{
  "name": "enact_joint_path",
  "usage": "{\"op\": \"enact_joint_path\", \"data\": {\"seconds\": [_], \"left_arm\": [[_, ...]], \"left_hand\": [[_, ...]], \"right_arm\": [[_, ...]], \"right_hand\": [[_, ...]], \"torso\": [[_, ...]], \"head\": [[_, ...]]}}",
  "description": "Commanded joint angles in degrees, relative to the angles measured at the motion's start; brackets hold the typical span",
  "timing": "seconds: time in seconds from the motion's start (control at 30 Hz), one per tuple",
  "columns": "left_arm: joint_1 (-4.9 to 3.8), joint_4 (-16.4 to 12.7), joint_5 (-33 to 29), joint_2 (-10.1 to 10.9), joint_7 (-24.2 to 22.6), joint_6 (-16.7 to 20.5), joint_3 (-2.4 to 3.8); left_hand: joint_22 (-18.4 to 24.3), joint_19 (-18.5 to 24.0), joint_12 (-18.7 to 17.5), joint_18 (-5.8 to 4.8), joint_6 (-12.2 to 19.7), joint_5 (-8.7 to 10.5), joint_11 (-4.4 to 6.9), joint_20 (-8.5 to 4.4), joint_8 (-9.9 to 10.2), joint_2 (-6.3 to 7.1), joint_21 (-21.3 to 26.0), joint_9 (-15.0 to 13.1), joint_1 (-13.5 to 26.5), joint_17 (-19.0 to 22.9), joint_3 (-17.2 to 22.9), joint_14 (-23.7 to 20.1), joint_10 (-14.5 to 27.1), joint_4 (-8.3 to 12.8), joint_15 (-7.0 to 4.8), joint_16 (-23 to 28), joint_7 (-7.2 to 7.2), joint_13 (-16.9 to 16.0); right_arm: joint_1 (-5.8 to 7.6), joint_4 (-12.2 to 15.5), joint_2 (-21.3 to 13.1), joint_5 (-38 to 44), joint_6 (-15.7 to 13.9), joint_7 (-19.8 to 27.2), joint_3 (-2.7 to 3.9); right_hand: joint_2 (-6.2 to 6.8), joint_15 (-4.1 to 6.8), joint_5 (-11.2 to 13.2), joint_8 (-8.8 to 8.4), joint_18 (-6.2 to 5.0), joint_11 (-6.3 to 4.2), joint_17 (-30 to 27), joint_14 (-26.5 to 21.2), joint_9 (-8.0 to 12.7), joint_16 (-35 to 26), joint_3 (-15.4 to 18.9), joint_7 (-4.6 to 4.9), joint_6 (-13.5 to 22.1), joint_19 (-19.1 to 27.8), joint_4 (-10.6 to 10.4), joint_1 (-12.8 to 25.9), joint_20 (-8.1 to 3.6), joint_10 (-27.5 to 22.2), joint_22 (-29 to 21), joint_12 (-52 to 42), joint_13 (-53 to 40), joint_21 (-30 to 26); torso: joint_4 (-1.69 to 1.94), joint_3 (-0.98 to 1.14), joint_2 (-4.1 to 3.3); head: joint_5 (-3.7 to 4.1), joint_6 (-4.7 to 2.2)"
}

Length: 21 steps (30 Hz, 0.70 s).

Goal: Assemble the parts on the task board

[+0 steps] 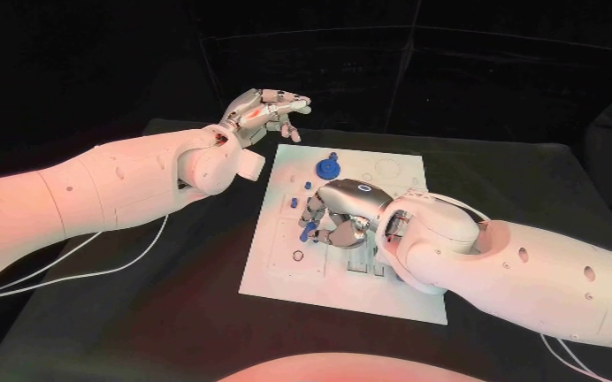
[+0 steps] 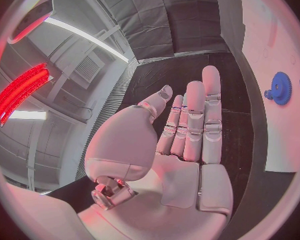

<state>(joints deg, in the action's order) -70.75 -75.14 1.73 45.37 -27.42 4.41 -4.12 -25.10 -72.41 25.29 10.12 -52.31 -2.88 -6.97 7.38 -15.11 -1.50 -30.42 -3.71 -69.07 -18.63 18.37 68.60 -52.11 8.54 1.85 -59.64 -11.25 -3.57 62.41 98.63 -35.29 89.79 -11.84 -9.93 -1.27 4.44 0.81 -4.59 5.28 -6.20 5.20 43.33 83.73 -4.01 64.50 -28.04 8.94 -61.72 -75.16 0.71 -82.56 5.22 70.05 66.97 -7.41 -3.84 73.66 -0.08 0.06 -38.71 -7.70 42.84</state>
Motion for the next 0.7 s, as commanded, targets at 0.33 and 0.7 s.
{"op": "enact_joint_path", "data": {"seconds": [0.33, 0.7], "left_arm": [[-0.12, 0.04, -0.18, -0.53, -0.26, -0.63, 0.06], [-0.12, 0.07, -0.18, -0.56, -0.22, -0.62, 0.06]], "left_hand": [[0.07, 0.09, -0.38, 0.31, 0.03, -0.13, -0.13, -0.07, 0.21, -0.56, 0.34, -0.07, -0.17, 0.09, -0.12, -0.46, -0.22, 0.10, 0.01, -0.09, 0.02, -0.03], [0.07, 0.09, -0.38, 0.31, 0.03, -0.13, -0.13, -0.07, 0.21, -0.56, 0.34, -0.07, -0.17, 0.09, -0.12, -0.46, -0.22, 0.10, 0.01, -0.09, 0.02, -0.03]], "right_arm": [[-0.89, -2.26, 2.98, 4.31, 5.05, 0.69, 0.04], [-1.22, -3.32, 4.30, 5.13, 7.54, 0.45, 0.04]], "right_hand": [[0.18, -0.36, -0.43, -0.33, 0.73, -0.73, -0.14, -0.02, 0.02, 0.21, -0.34, 0.15, 0.01, -0.04, 0.08, 0.63, 0.39, 0.84, -0.02, 0.29, -0.07, 0.24], [0.35, -0.37, -1.13, -0.30, 0.69, -0.76, -0.26, -0.14, -0.02, 0.25, -0.28, 0.10, -0.13, 0.12, 0.04, 1.30, 0.45, 1.07, -0.05, 0.47, -0.12, 0.22]], "torso": [[0.03, -0.01, 0.01], [0.09, -0.03, 0.02]], "head": [[-0.23, 0.36], [-0.29, 0.58]]}}
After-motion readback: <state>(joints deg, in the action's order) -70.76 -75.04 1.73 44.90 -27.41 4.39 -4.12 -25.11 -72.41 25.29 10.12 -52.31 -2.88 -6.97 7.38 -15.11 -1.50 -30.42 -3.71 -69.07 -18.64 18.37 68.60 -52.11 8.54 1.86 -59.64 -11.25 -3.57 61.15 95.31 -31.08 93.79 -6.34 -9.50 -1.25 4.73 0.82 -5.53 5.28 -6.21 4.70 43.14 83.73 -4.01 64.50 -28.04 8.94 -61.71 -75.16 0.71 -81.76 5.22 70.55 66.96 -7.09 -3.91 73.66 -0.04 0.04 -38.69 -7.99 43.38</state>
